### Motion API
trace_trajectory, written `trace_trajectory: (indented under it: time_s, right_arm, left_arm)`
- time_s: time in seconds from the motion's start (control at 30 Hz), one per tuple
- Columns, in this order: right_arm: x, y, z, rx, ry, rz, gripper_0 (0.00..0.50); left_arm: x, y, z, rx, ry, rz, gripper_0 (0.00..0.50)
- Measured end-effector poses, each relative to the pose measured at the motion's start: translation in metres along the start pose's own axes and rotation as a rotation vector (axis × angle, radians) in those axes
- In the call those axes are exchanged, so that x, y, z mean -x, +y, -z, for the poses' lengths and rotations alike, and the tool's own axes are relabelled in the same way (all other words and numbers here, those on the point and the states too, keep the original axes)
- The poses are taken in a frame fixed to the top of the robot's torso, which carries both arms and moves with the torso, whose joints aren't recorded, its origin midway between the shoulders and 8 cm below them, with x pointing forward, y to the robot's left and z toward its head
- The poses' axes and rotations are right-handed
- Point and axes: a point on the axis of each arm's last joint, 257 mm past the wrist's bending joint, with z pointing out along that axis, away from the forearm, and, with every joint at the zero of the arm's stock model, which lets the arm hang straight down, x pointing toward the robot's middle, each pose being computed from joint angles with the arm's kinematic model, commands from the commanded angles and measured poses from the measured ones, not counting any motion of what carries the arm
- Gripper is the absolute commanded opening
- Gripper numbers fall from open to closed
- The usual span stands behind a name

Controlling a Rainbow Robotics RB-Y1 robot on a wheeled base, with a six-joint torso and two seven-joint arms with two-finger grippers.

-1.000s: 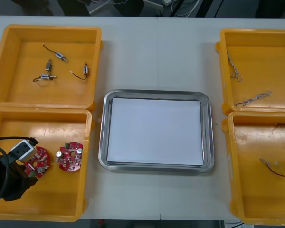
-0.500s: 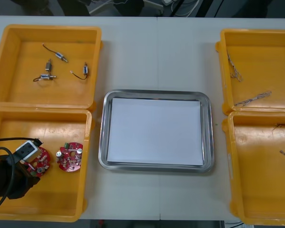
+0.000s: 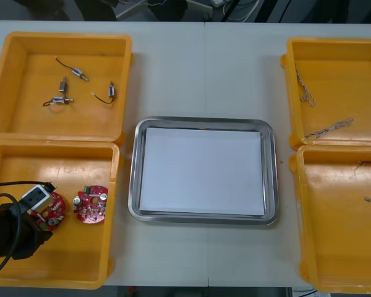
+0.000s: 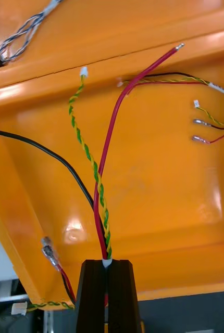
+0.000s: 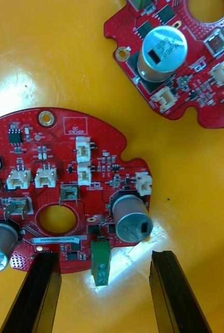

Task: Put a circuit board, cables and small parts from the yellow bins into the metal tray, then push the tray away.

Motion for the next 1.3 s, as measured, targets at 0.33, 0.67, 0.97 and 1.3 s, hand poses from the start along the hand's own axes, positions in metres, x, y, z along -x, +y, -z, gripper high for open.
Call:
trace_trajectory:
  time_s: [0.33, 0.67, 0.97, 1.3]
  right_arm:
    - [0.007, 0.043, 0.011, -0.004, -0.023, 0.431, 0.000]
    - [0.011, 0.103, 0.009, 0.053, -0.023, 0.612, 0.000]
    - [0.014, 0.128, 0.010, 0.072, -0.031, 0.688, 0.000]
    - [0.009, 0.150, 0.008, 0.073, -0.010, 0.773, 0.000]
  left_arm:
    - [0.000, -0.002, -0.002, -0.002, -0.004, -0.004, 0.500]
    - [-0.003, -0.003, -0.005, 0.002, 0.003, -0.021, 0.000]
    - [-0.002, -0.005, -0.006, -0.002, 0.001, -0.026, 0.000]
    - [-0.002, -0.001, -0.004, 0.005, 0.015, -0.028, 0.000]
